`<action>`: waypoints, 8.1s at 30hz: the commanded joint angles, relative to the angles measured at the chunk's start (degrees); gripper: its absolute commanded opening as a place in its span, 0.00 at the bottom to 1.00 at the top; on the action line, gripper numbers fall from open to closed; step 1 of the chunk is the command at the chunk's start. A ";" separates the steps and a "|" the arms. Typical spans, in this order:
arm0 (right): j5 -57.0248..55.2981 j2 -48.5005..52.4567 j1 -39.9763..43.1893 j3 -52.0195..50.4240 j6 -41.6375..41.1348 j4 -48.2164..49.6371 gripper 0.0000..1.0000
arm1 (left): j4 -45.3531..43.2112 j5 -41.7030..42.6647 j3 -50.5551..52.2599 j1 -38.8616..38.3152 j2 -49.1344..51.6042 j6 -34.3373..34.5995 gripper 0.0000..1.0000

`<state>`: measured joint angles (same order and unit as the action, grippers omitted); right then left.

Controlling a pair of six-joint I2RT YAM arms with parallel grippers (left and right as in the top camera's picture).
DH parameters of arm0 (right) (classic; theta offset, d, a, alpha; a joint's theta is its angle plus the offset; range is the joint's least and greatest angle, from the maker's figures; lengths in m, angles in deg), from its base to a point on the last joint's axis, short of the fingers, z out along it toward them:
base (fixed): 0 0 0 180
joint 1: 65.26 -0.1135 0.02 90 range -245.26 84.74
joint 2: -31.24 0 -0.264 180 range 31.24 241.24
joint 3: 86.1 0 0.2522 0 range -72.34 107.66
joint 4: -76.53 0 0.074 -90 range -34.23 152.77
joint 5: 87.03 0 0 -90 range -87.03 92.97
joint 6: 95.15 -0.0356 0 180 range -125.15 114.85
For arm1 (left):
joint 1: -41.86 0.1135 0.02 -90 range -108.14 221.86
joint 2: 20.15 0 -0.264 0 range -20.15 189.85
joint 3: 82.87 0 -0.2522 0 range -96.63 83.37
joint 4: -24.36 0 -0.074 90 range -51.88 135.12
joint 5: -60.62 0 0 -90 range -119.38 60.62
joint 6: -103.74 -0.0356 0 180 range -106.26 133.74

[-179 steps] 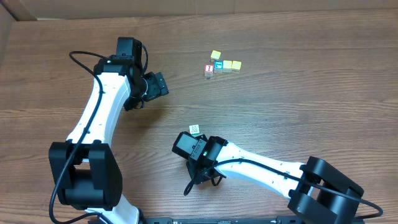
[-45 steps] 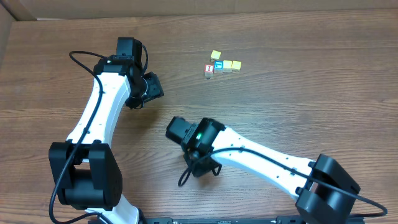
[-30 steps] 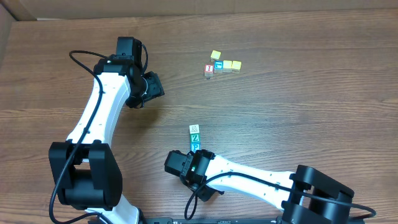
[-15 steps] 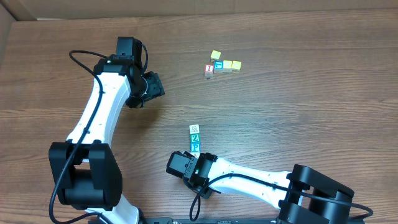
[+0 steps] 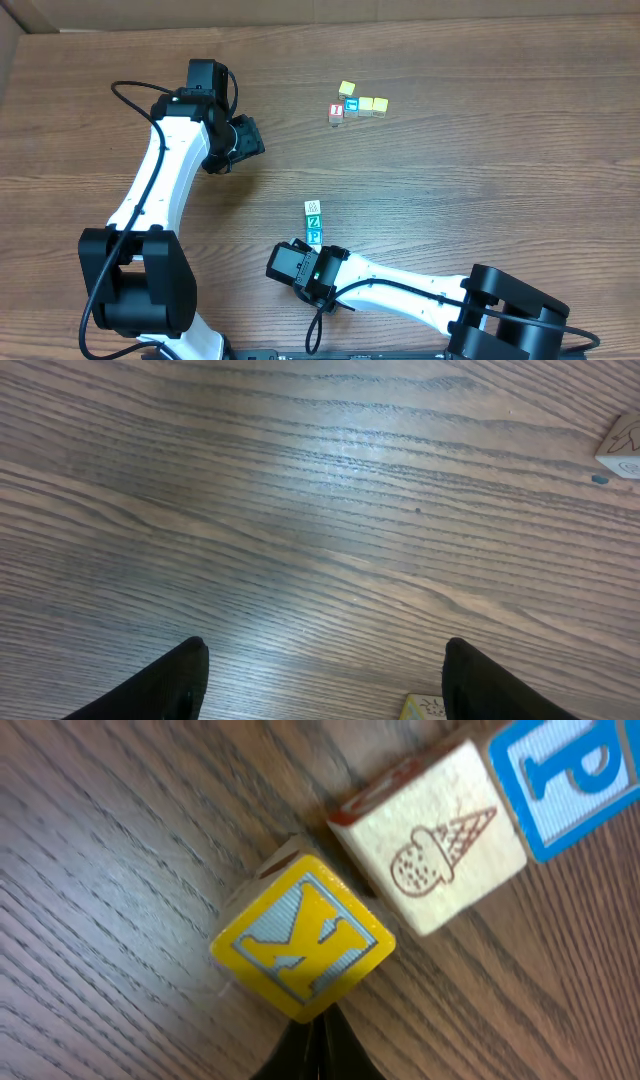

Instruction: Flip 5 blocks

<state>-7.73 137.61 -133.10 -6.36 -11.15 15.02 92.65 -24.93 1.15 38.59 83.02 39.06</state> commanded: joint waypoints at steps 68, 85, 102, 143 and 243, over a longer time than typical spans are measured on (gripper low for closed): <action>-0.07 10.80 0.31 17.68 -28.52 -5.64 0.04 | 0.28 -0.46 -0.74 -0.11 0.55 0.44 0.21; -1.77 10.78 0.39 17.77 -28.52 -5.64 0.04 | 0.31 -0.46 -0.74 -0.11 0.55 0.44 0.22; -0.55 10.75 0.42 18.91 -28.11 -5.09 0.04 | 0.31 -0.44 -0.74 -0.11 0.55 0.44 0.24; 10.75 -11.91 3.10 1.70 -5.51 -7.26 0.04 | -6.95 1.60 -0.83 -7.32 0.72 -2.21 0.14; 7.76 0.28 -0.61 -2.95 10.56 8.48 0.04 | -7.21 9.25 4.24 -15.15 14.58 -17.14 0.04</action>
<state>0.82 137.61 -133.56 -9.00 -0.83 23.06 84.86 -16.45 5.02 23.55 96.57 24.18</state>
